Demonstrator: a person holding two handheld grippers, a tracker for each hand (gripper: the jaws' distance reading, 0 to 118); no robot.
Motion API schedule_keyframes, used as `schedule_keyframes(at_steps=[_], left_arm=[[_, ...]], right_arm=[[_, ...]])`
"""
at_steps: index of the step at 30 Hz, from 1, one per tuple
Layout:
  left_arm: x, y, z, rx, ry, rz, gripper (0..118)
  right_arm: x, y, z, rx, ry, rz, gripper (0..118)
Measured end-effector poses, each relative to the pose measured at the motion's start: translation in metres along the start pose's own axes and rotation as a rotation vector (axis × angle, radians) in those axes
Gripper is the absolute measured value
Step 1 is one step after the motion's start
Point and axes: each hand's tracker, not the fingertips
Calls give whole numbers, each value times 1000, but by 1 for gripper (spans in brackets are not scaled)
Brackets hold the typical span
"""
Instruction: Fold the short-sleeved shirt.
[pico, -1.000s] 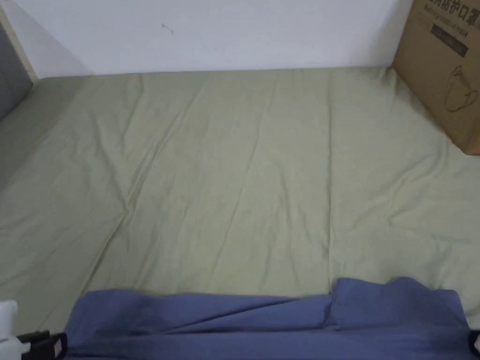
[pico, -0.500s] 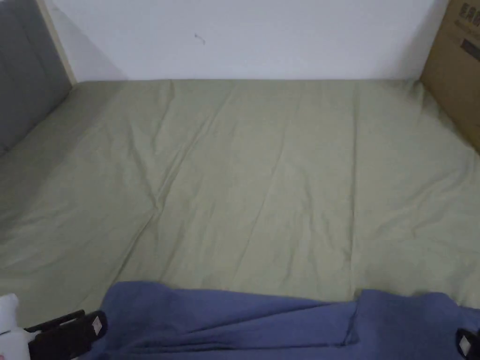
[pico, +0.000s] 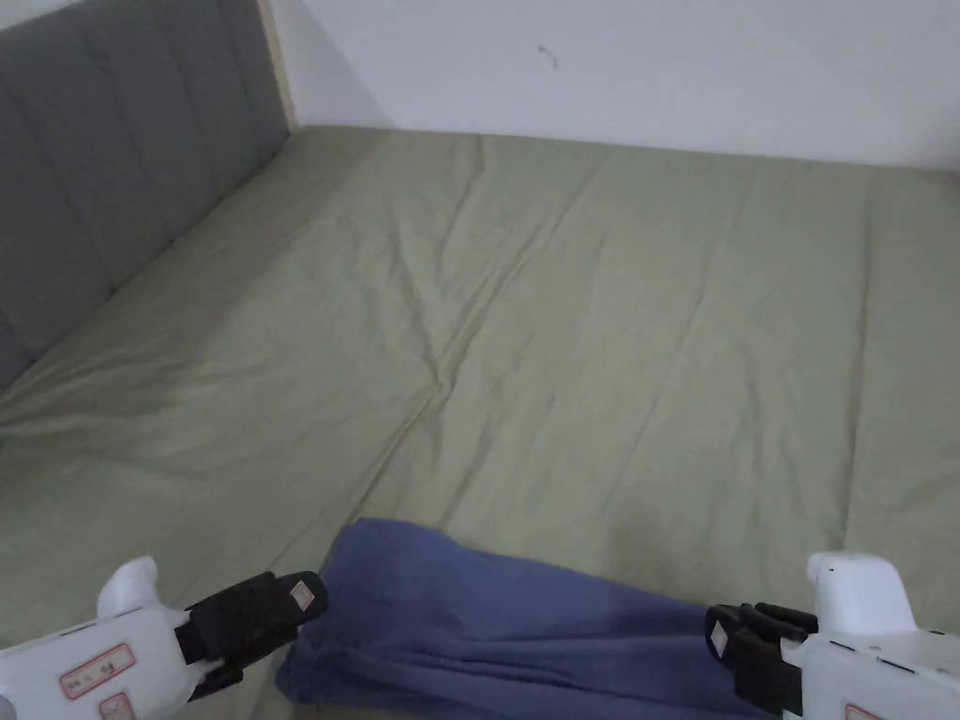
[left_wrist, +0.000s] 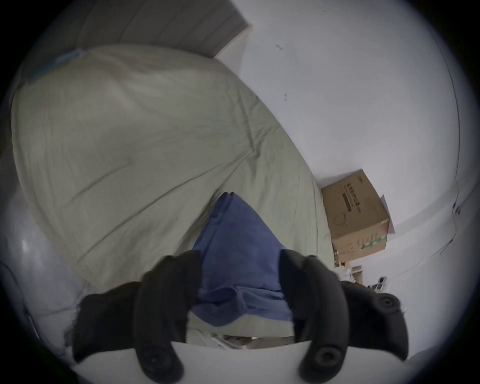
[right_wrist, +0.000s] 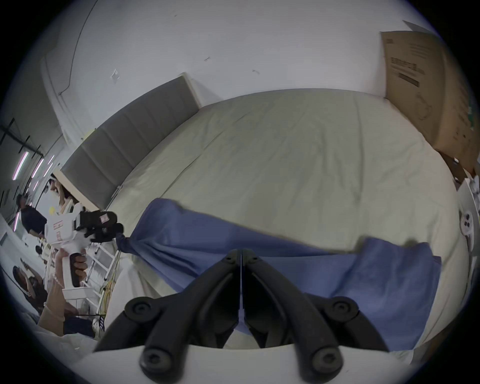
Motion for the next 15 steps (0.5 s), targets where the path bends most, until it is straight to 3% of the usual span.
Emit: schedule_keyframes(at_steps=[4,6,8,9,10,11,12,14,15], left_arm=[[-11,-3,-25,-72,-47,63,81],[-32,-2,-45,-144,-91,104,89],[-34,-2,-50,-109,-112,159,88],[-34,3,-51,-132,-120,189,78],[-36,3,-53,-121,-112,185,51],[-38,4,-60,-138,-41,164,8],[-40,0,-72,-172,56,159,9],[-41,0,-71,-168,-88,214,8],[-36,3,-67,-164,-45,193,8]], right_arm=[[-4,-1,-12,-46,7,25,2],[-1,-3,-18,-68,-3,12,1],[1,-6,-22,-85,1,-8,2],[3,-7,-23,-94,-2,-16,2],[4,-8,-24,-99,-5,-22,2],[4,-9,-24,-106,-4,-27,2],[5,-10,-25,-111,-3,-33,2],[7,-11,-24,-119,-7,-39,2],[8,-13,-21,-116,-15,-40,2]])
